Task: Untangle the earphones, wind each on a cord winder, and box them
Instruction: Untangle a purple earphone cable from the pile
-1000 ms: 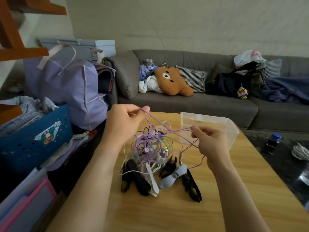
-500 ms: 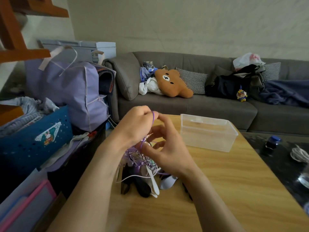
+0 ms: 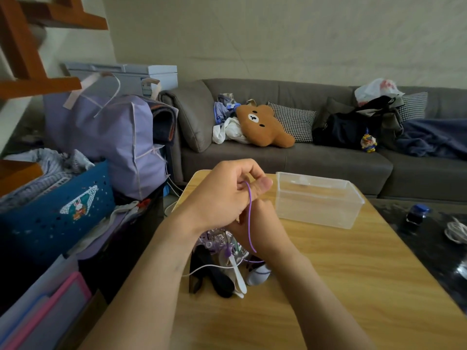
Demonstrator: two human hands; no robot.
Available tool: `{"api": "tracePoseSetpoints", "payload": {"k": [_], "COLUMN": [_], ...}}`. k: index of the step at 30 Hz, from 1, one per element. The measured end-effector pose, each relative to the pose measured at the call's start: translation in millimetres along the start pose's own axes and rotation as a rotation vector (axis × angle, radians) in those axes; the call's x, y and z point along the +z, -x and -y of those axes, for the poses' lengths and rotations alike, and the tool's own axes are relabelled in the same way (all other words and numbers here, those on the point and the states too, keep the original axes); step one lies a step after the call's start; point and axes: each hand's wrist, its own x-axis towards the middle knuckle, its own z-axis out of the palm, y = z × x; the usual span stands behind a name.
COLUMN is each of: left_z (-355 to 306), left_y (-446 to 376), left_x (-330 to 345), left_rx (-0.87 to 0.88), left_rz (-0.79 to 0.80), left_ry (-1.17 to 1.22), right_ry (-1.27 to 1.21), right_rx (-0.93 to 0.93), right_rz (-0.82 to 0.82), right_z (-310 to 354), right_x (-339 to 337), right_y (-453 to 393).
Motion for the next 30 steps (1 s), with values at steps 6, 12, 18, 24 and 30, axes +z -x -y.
{"api": "tracePoseSetpoints", "payload": {"k": [6, 12, 18, 24, 30], "left_z": [9, 9, 40, 80, 93], "left_y": [2, 0, -7, -7, -13], "left_x": [-7, -10, -9, 23, 31], "left_rx": [-0.045, -0.007, -0.102, -0.09, -0.032], "left_rz": [-0.072, -0.106, -0.099, -0.061, -0.258], "left_ry": [-0.014, 0.102, -0.028, -0.065, -0.195], "right_ry": [0.178, 0.197, -0.198, -0.428, -0.435], "right_rx": [0.127, 0.205, 0.39, 0.398, 0.381], "right_rz": [0.121, 0.04, -0.153, -0.206, -0.293], "right_z": [-19, -27, -29, -27, -26], "right_x": [9, 12, 0, -22, -26], "right_y": [-4, -11, -13, -19, -18]}}
